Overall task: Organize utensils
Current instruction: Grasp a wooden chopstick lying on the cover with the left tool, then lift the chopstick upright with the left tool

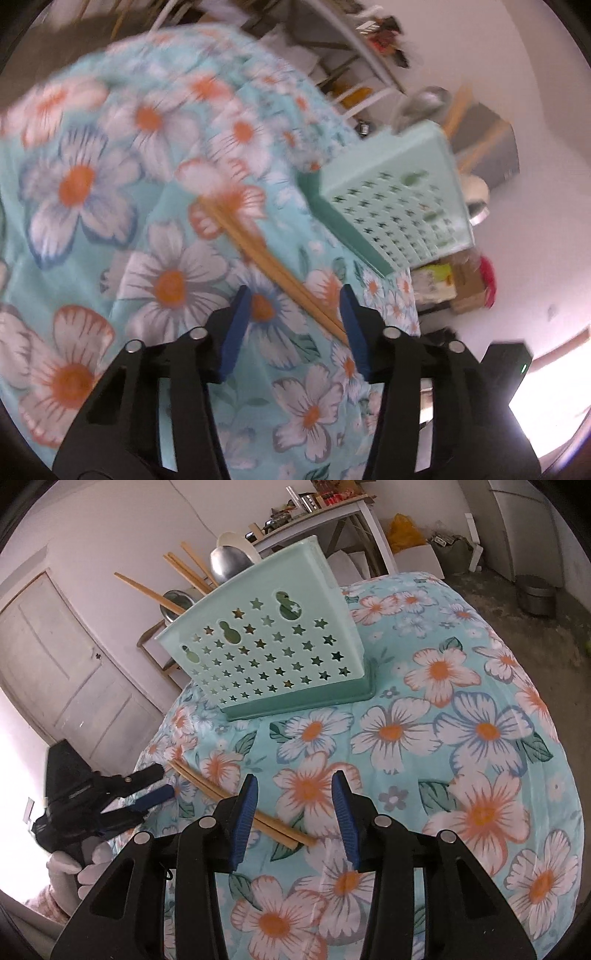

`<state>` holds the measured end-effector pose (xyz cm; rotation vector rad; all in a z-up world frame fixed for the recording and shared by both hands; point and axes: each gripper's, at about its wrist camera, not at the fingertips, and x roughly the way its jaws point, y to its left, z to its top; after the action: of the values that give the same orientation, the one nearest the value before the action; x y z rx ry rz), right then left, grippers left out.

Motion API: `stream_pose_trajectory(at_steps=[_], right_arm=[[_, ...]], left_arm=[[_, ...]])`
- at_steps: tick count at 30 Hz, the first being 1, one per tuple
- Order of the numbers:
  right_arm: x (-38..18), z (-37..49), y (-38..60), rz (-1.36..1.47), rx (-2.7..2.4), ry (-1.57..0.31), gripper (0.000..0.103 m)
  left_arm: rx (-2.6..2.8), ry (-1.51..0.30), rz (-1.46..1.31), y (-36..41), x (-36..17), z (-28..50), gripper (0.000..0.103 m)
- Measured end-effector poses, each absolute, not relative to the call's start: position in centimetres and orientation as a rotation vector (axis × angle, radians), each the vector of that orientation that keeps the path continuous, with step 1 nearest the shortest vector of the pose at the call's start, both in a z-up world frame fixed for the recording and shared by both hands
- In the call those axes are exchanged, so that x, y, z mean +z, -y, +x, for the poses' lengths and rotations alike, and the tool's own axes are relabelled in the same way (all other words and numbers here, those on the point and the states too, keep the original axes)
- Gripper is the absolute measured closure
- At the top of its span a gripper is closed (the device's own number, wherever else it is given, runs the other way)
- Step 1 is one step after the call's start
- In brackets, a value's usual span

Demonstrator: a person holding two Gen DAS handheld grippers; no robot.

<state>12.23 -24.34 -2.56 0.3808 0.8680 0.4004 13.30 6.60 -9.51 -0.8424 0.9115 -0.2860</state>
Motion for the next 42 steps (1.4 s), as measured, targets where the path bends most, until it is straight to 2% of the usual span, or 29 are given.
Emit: stream_pose_trajectory(at_steps=[1,3,12,16,30,42], right_arm=[[-2.6,12.4,24.5,0.384,0.399,-0.871,0.062],[-2.9,12.5,24.7,0.391,0.398,-0.876,0.062],[-3.6,12.9,25.4,0.424,0.391,-0.891,0.062],[-3.4,12.8,25.7,0.425,0.384,-0.886,0.062],[-2.8,12.2,25.7,0.416,0.377,-0.879,0.062],[-2.2,12.1,24.0,0.383,0.412,-0.881,0.062]], left_arm=[[-0.275,-0.915,-0.89,-7.1,-10.2,13.5,0.069],[-0.263,-0.912,-0.96,-7.8,-10.9,13.7,0.075],[-0.252,-0.897,-1.057,-8.1,-11.7,14.8,0.079],[-0.224,-0.907,-1.055,-8.1,-12.2,15.3,0.09],[-0.258,-0.886,-0.943,-9.0,-11.0,12.6,0.091],[-0.273,-0.743,-0.613,-7.9,-5.5,9.5,0.089]])
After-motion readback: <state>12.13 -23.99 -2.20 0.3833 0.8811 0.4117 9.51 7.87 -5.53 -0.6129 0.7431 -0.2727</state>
